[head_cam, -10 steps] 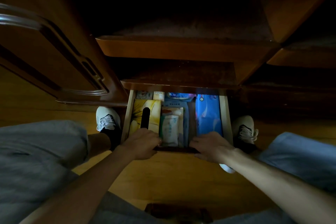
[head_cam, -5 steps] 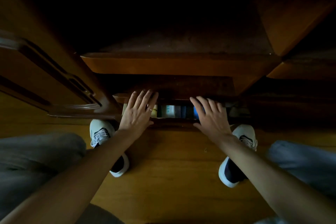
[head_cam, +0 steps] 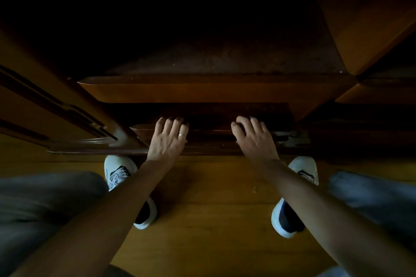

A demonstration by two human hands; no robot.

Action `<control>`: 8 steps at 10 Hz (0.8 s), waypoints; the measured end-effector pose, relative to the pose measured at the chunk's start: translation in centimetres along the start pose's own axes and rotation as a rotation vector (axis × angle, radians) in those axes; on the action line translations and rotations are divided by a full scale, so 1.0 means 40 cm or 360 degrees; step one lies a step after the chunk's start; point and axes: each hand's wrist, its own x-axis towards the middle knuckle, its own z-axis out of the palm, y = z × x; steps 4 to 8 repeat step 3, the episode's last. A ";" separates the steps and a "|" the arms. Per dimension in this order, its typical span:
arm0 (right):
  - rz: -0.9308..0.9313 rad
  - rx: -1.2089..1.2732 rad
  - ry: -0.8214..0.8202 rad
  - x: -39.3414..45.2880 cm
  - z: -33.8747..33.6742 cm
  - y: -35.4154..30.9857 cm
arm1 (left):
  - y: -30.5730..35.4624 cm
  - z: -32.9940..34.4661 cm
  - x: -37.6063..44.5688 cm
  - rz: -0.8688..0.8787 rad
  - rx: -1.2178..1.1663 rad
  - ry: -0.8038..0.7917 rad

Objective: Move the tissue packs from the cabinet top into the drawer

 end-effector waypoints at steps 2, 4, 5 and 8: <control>0.0107 0.0039 -0.0141 0.007 -0.094 -0.028 | 0.014 -0.038 0.025 0.0002 0.0097 -0.0278; -0.0231 0.0294 -0.0105 0.034 -0.212 -0.011 | -0.038 -0.087 0.037 0.0212 0.0020 -0.0152; -0.0231 0.0294 -0.0105 0.034 -0.212 -0.011 | -0.038 -0.087 0.037 0.0212 0.0020 -0.0152; -0.0231 0.0294 -0.0105 0.034 -0.212 -0.011 | -0.038 -0.087 0.037 0.0212 0.0020 -0.0152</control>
